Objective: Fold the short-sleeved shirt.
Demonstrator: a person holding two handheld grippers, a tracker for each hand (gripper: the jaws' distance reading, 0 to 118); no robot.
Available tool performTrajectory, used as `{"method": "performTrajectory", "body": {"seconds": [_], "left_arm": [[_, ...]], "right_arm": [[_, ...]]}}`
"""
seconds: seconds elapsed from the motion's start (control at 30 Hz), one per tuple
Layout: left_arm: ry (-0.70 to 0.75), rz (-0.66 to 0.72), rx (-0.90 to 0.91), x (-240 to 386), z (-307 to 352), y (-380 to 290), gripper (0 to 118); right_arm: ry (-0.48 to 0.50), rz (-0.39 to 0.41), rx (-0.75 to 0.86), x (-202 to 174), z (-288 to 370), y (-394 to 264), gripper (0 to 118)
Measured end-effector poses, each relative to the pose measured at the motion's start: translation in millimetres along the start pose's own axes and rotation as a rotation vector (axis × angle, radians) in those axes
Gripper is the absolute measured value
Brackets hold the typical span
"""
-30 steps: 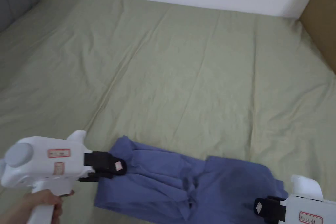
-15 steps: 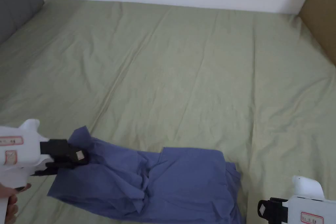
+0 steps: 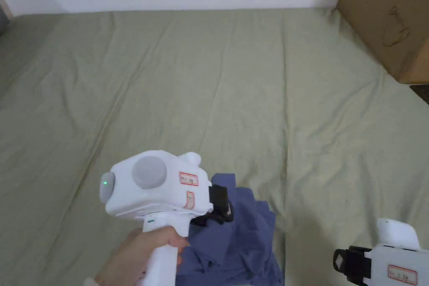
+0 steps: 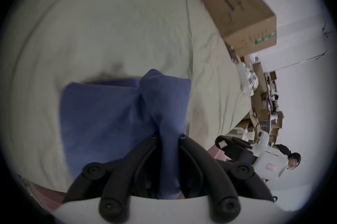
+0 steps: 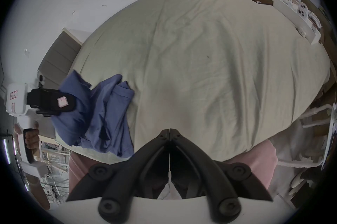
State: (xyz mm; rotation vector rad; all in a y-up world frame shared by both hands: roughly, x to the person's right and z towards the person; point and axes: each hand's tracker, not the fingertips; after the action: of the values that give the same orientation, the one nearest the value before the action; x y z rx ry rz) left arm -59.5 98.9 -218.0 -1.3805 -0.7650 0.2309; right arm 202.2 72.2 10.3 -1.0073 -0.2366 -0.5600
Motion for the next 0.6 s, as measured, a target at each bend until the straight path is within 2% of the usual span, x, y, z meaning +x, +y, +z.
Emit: {"method": "performTrajectory", "body": {"seconds": [0.03,0.1,0.13,0.17,0.2,0.27,0.3,0.33,0.4,0.43,0.5,0.6], "left_arm": [[-0.025,0.028,-0.031,2,-15,0,26],[-0.126,0.029,-0.085,6,-36,1,85],[-0.146,0.054,-0.117,8,-40,0,110],[-0.131,0.054,-0.098,11,-38,-1,116],[-0.124,0.051,-0.084,13,-31,-1,113],[0.013,-0.031,0.006,11,-15,1,105],[0.098,-0.087,0.04,13,-4,0,98],[0.203,-0.134,0.072,11,5,-2,74],[0.404,-0.16,0.119,4,17,-6,19],[0.499,-0.152,0.131,1,19,-9,5],[0.552,-0.147,0.149,-13,16,-12,5],[0.447,-0.072,0.103,-21,5,-20,3]], "right_arm": [[-0.007,-0.007,0.001,4,1,-2,0],[-0.026,-0.026,-0.003,12,1,-4,0],[-0.031,-0.039,-0.005,16,1,-6,0],[-0.028,-0.044,-0.006,19,1,-7,0],[-0.03,-0.05,-0.008,21,2,-8,0],[-0.036,-0.055,-0.006,23,3,-9,0],[-0.037,-0.057,-0.005,24,3,-9,0],[-0.037,-0.055,-0.005,24,3,-9,0],[-0.04,-0.052,-0.005,24,2,-8,0],[-0.046,-0.048,-0.005,24,1,-9,0],[-0.06,-0.035,-0.006,22,-3,-9,0],[-0.063,-0.029,-0.012,21,-6,-10,0]]}}
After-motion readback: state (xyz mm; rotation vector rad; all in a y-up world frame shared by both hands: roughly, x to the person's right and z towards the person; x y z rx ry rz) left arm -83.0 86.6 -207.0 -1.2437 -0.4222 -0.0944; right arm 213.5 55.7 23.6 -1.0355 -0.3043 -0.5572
